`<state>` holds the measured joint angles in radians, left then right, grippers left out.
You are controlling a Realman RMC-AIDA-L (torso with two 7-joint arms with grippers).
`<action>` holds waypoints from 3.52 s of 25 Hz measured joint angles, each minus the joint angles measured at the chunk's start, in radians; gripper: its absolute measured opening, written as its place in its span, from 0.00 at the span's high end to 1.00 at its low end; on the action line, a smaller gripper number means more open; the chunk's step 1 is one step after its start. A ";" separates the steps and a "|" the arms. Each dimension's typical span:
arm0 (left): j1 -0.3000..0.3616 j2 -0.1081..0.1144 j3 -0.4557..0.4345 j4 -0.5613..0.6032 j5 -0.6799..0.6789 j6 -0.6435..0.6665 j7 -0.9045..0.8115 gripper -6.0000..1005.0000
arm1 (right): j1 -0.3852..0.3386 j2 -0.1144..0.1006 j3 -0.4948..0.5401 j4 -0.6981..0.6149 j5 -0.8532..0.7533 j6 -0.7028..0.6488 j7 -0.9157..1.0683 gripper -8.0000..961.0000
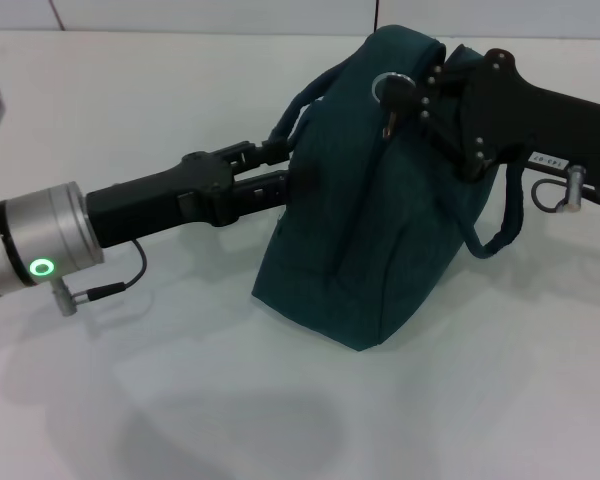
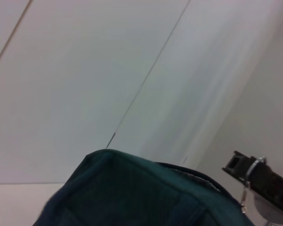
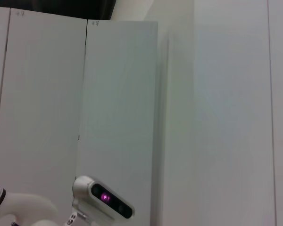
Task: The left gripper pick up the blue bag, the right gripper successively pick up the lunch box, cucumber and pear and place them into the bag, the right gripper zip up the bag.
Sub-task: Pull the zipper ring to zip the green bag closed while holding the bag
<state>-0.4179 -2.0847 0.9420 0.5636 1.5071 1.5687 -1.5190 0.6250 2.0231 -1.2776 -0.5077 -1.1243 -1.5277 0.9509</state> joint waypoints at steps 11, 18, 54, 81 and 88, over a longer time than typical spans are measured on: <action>-0.005 -0.002 -0.001 -0.061 -0.052 0.003 0.080 0.39 | 0.003 -0.002 0.002 -0.001 0.000 0.000 -0.013 0.99; -0.008 -0.002 0.001 -0.074 -0.060 0.019 0.084 0.73 | -0.008 -0.001 -0.004 0.002 0.000 -0.001 -0.013 0.99; -0.008 0.002 0.038 -0.113 -0.048 0.133 0.169 0.91 | -0.037 -0.005 0.005 0.043 0.107 0.064 0.024 0.99; 0.060 0.021 -0.062 -0.112 -0.061 0.136 0.133 0.88 | -0.060 -0.005 0.030 0.054 0.123 0.312 0.014 0.99; 0.061 0.002 -0.111 -0.138 -0.067 0.137 0.133 0.87 | -0.056 -0.005 0.031 0.055 0.123 0.308 0.014 0.99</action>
<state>-0.3568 -2.0825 0.8306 0.4254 1.4402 1.7053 -1.3864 0.5690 2.0186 -1.2467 -0.4526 -1.0012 -1.2200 0.9647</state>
